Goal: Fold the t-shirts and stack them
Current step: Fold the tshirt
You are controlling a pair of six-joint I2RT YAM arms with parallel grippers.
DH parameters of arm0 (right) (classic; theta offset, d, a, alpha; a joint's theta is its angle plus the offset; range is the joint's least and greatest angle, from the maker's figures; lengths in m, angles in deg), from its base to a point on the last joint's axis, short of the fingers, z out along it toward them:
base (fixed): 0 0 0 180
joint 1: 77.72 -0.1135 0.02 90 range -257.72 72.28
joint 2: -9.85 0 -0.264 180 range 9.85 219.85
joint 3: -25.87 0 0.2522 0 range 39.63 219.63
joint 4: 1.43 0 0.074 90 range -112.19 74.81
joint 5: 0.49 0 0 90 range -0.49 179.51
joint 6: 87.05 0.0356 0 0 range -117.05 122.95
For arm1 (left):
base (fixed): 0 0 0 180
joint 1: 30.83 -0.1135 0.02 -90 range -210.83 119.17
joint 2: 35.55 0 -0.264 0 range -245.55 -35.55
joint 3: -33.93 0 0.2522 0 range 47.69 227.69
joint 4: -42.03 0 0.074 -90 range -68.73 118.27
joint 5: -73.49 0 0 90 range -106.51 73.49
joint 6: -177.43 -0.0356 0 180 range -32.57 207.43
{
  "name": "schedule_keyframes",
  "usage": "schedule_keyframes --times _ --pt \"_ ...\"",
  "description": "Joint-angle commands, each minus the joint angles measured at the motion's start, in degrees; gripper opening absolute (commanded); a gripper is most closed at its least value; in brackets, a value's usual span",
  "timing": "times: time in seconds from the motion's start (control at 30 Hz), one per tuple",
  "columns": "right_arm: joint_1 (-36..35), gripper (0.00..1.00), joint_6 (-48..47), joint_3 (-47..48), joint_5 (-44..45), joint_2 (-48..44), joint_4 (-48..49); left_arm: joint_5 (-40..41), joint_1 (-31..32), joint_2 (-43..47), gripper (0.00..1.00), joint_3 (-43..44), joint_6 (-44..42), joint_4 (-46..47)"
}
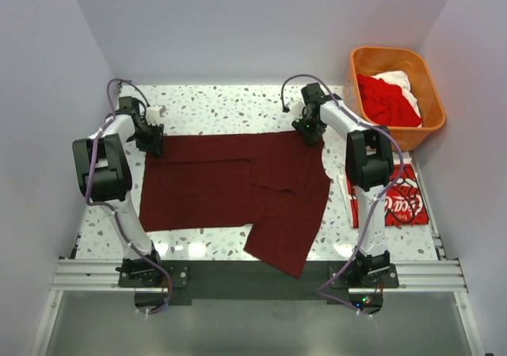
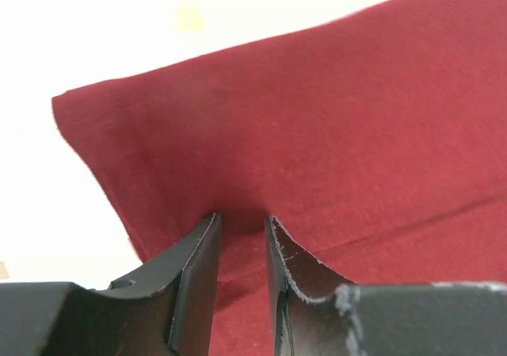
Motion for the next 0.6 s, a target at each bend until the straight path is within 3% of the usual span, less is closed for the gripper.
schedule_keyframes --times 0.0,0.23,0.4,0.5,0.57 --pt "0.55 0.29 -1.62 2.16 9.07 4.77 2.93 6.78 -1.15 -5.39 0.34 5.38 2.19 0.55" --pt "0.55 0.32 -1.35 12.44 12.50 12.16 6.18 6.43 -1.41 -18.39 0.32 20.32 3.50 0.20" --pt "0.55 0.34 -1.53 20.87 13.83 16.55 8.30 3.97 -1.32 -22.72 0.35 29.73 4.12 1.60" --pt "0.46 0.41 -0.48 25.01 12.60 17.18 7.68 -0.49 -1.41 -22.64 0.41 32.64 3.07 3.36" --pt "0.46 0.51 -0.12 24.32 9.08 13.85 8.12 -3.22 -1.33 -19.66 0.44 32.30 1.75 5.20"
